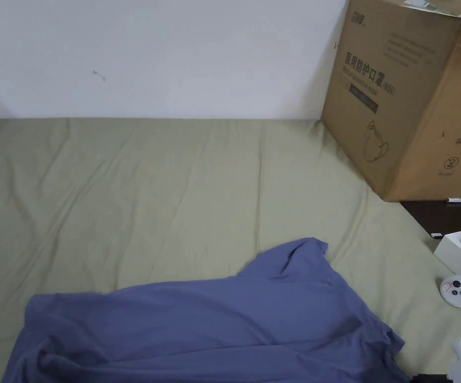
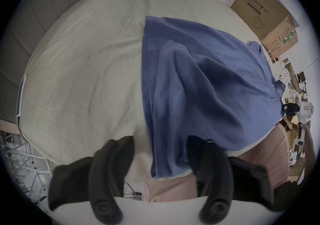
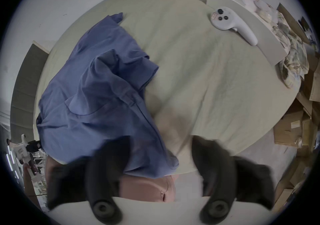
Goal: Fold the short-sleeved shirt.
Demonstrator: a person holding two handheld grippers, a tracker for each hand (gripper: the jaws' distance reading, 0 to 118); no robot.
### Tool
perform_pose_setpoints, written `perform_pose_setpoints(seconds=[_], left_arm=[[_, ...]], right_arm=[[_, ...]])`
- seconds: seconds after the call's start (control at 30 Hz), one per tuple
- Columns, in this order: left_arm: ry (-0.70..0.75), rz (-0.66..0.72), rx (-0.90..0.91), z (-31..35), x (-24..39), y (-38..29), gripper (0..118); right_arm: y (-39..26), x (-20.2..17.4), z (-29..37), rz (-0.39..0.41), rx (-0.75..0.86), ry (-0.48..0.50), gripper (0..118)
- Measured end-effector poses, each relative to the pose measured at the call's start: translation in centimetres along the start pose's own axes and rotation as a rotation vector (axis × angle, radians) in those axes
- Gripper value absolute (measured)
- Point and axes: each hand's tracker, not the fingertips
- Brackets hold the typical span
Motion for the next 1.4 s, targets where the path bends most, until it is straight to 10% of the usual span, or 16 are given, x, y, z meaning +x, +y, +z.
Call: perform_pose_setpoints(seconds=[0.17, 0.33, 0.37, 0.47, 0.57, 0.77, 0.93, 0.97, 1.03, 1.07, 1.4], left_arm=[[-0.013, 0.063, 0.179, 5.2, 0.8, 1.9, 89], [-0.070, 0.028, 0.595, 12.5, 6.1, 3.1, 87], [-0.055, 0.020, 0.703, 13.8, 7.5, 2.8, 79], [-0.084, -0.047, 0.959, 15.4, 10.9, 1.3, 10], [-0.039, -0.083, 1.060, 15.2, 13.4, 0.3, 0], [-0.031, -0.092, 0.811, 14.9, 11.5, 6.2, 0], [-0.068, -0.035, 0.278, 6.9, 4.0, 16.5, 0], [-0.045, -0.025, 0.239, 4.6, 2.6, 17.9, 12], [0.050, -0.013, 0.193, 0.6, 1.2, 19.4, 105], [0.044, -0.003, 0.155, -1.8, 0.2, 20.0, 118], [0.021, 0.005, 0.073, -12.9, -0.9, 20.4, 118]], right_arm=[[0.8, -3.0, 5.0, 0.124, 0.136, -0.036, 86], [-0.6, -8.7, 12.0, 0.166, 0.532, 0.185, 84], [-1.4, -9.8, 13.2, 0.176, 0.629, 0.254, 78], [-3.9, -13.0, 15.0, 0.222, 0.912, 0.383, 3], [-5.0, -15.6, 15.2, 0.208, 1.016, 0.337, 2], [-3.6, -15.3, 14.7, 0.253, 0.904, 0.510, 2], [-2.7, -15.2, 13.5, 0.308, 0.854, 0.402, 2], [-2.3, -15.2, 12.8, 0.305, 0.827, 0.405, 2], [-1.6, -15.0, 11.6, 0.278, 0.744, 0.425, 2], [-1.2, -15.1, 10.9, 0.260, 0.705, 0.438, 2], [0.9, -15.3, 7.2, 0.226, 0.556, 0.391, 2]])
